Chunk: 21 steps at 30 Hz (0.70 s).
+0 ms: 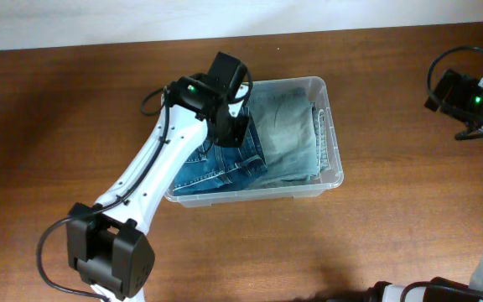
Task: Pack container
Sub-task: 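Open the left gripper and press the jeans flat in the box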
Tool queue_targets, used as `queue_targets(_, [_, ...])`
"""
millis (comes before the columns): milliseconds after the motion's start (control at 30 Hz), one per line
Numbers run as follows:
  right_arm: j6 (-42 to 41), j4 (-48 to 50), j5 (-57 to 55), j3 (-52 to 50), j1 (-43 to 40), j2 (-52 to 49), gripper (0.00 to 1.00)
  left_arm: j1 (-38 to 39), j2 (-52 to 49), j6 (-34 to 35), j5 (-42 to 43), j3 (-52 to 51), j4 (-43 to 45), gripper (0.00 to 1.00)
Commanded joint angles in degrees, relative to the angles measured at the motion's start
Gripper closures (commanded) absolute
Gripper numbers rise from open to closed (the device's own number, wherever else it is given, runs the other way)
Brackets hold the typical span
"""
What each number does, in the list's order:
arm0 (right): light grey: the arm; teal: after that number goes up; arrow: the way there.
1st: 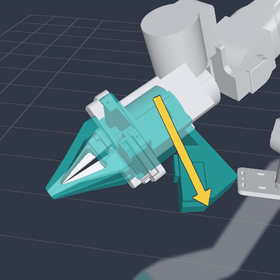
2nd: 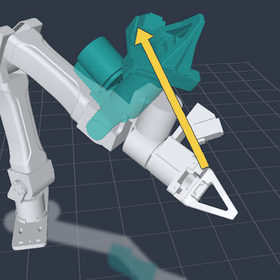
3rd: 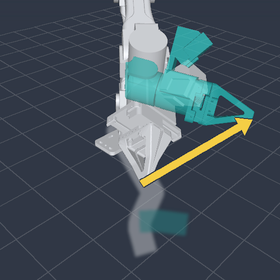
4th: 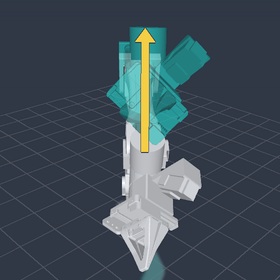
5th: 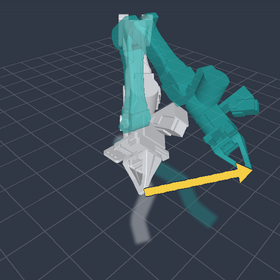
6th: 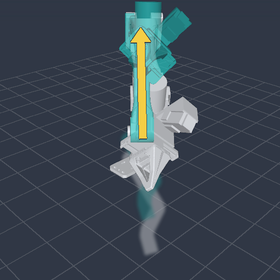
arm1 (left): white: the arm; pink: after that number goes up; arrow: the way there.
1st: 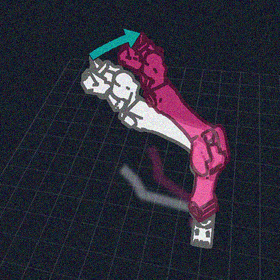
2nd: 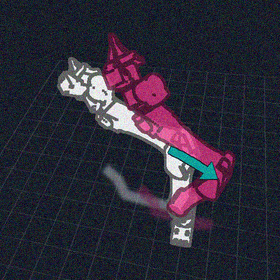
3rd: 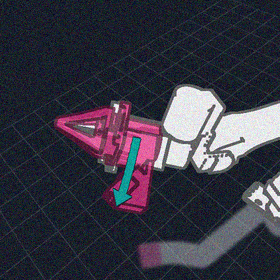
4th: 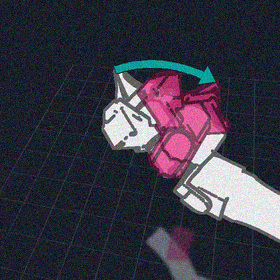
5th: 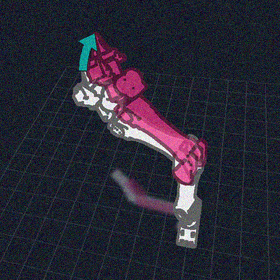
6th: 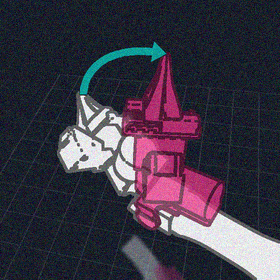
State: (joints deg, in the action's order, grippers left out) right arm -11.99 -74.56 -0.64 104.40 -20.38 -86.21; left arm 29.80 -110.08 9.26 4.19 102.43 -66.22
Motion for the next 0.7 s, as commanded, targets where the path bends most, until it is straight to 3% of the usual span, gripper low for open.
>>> queue_targets(0, [-0.3, 0.2, -0.5, 0.0, -0.3, 0.0, 0.01, 0.6, 0.4, 0.6, 1.5, -4.7, 0.0, 1.0])
queue_targets(167, [-0.3, 0.2, -0.5, 0.0, -0.3, 0.0, 0.01, 0.5, 0.4, 0.5, 3.6, -8.9, 2.7, 0.99])
queue_targets(400, [-0.3, 0.2, -0.5, 0.0, -0.3, 0.0, 0.01, -0.2, 7.5, 0.5, 3.5, -1.9, 2.8, 0.99])
queue_targets(467, [-0.3, 0.2, -0.5, 0.0, -0.3, 0.0, 0.02, -0.8, 11.7, 0.5, 3.5, 0.0, 2.8, 0.95])
queue_targets(533, [-0.3, 0.2, -0.5, 0.0, -0.3, 0.0, 0.02, -1.4, 16.5, 0.5, 2.8, 0.9, 3.0, 0.83])
queue_targets(600, [-0.3, 0.2, -0.5, 0.0, -0.3, 0.0, 0.01, -1.5, 20.8, 0.5, 1.3, 1.0, 3.0, 0.55])
queue_targets(633, [-0.3, 0.2, -0.5, 0.0, -0.3, 0.0, 0.02, -1.5, 22.7, 0.5, 0.4, 1.0, 3.0, 0.31])
queue_targets(667, [-0.3, 0.2, -0.5, 0.0, -0.3, 0.0, 0.01, -1.5, 24.6, 0.5, 0.0, 1.0, 3.0, 0.01])
